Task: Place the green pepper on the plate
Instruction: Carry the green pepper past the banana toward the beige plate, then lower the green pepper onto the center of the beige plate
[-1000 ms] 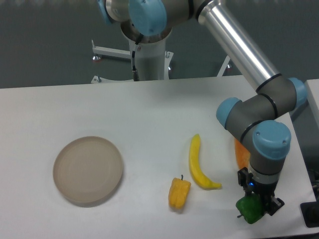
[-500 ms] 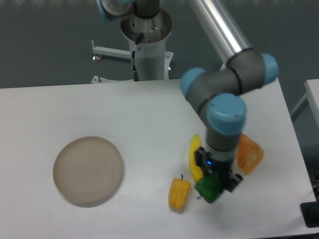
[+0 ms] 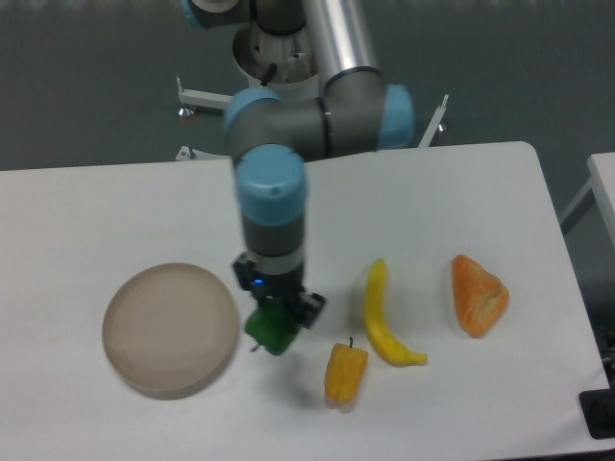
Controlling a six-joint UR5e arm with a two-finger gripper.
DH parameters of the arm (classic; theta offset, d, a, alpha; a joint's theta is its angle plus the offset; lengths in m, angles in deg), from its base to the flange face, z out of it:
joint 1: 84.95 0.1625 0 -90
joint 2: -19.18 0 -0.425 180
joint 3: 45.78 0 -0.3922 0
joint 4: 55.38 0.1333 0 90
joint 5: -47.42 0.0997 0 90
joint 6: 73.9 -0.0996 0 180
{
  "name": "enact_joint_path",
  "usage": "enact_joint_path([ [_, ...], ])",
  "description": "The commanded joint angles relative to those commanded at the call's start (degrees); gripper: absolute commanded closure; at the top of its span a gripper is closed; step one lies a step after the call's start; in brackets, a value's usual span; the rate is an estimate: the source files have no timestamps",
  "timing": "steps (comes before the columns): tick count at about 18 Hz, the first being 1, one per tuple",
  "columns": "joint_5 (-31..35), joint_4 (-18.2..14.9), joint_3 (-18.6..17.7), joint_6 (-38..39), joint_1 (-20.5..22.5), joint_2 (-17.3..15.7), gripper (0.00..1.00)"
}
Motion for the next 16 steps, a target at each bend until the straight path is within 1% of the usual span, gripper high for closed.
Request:
enact_joint_path([
  [2,-2.19,2.12,-1.76,0.89,-1.33,-0.09,0.77],
  [4,-3.61,2.66,-3.0,1.42,-1.94,-0.09,0.77],
  [6,-3.7,3.62,-3.53,1.51,-3.0,0.44,0.77],
  [8,-3.7,5.99,-5.02,1.69,-4.05,0.79,0.77],
  [9,-3.79,8.0,-6.42,1.51,-4.23,0.7,0.77],
  [13,-4.67,8.63,-7.22,1.34,-5.28,1.49,0.77],
  [16,-4.67,11.18,-7.66,1.25,-5.72,2.46,0.77],
])
